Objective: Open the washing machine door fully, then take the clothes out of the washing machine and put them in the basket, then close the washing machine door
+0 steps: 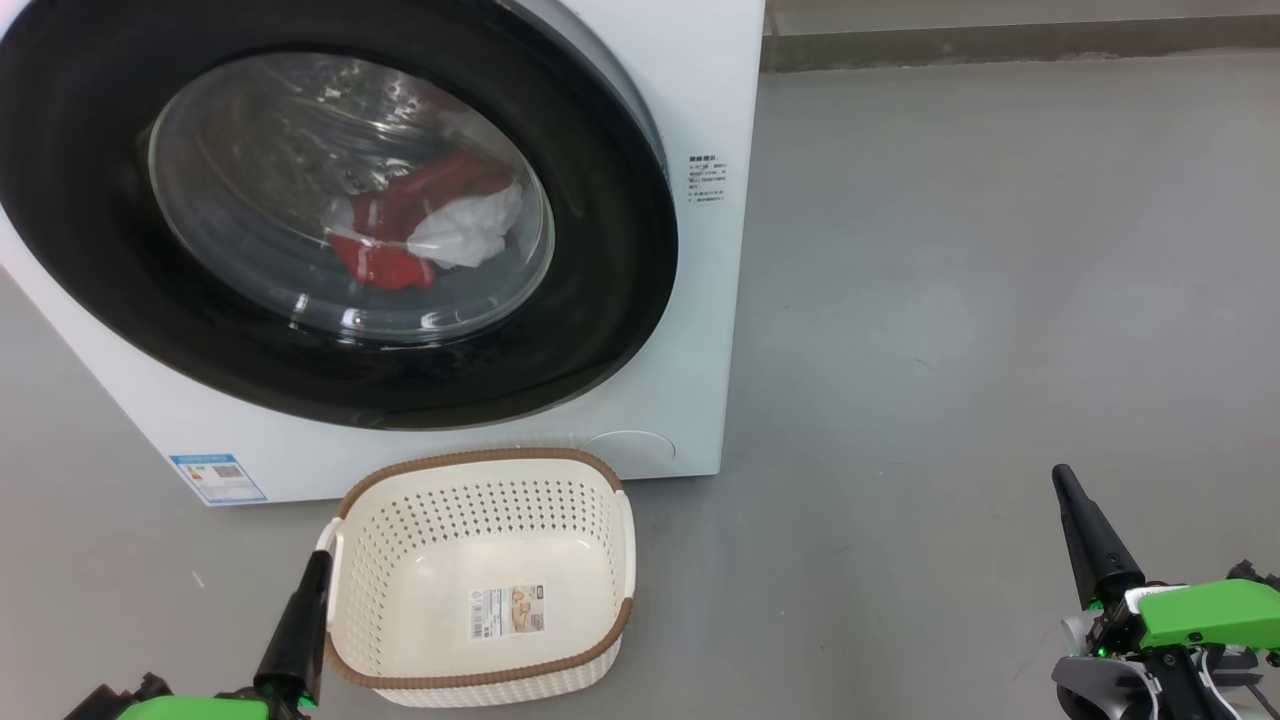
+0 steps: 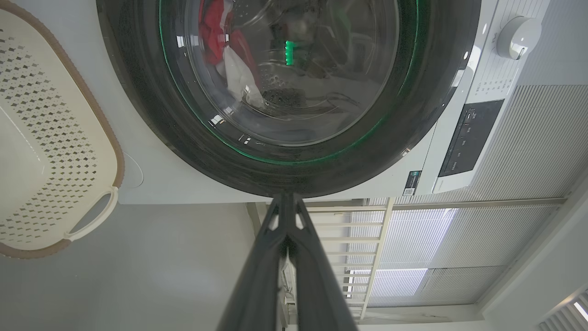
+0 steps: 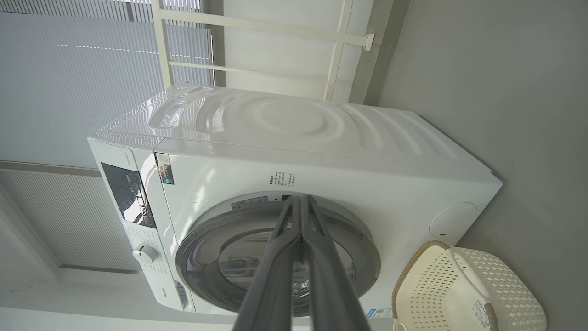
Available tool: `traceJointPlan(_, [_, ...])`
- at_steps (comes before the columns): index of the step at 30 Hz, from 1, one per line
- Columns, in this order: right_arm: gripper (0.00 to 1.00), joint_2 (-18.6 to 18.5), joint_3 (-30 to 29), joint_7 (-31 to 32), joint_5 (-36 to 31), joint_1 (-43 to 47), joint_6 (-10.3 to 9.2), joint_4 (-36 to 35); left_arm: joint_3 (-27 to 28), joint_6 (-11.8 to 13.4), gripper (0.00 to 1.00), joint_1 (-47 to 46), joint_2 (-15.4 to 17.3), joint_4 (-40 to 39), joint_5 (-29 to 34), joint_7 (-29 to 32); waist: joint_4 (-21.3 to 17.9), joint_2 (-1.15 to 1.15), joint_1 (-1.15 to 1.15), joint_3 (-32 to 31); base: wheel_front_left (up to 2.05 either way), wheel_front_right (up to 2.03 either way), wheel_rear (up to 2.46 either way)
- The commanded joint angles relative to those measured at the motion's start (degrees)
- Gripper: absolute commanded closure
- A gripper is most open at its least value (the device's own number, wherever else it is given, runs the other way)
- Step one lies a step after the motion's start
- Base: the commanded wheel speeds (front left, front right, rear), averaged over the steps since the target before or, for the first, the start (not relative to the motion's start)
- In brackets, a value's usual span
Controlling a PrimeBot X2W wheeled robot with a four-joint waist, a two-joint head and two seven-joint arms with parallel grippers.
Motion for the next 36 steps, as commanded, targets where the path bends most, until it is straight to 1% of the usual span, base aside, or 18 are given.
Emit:
traceJointPlan(1, [1.00, -0.7, 1.1, 0.3, -0.1, -2.4, 0.03, -1.7, 1.5, -0.4, 1.00, -2.2, 1.2, -1.5, -0.4, 0.2, 0.0, 0.00, 0.00, 0.0, 0.00, 0.00, 0.00])
traceJointPlan(36, [1.00, -0.7, 1.1, 0.3, -0.1, -2.4, 0.03, -1.7, 1.5, -0.4, 1.00, -2.2, 1.2, -1.5, -0.4, 0.2, 0.0, 0.00, 0.00, 0.0, 0.00, 0.00, 0.00])
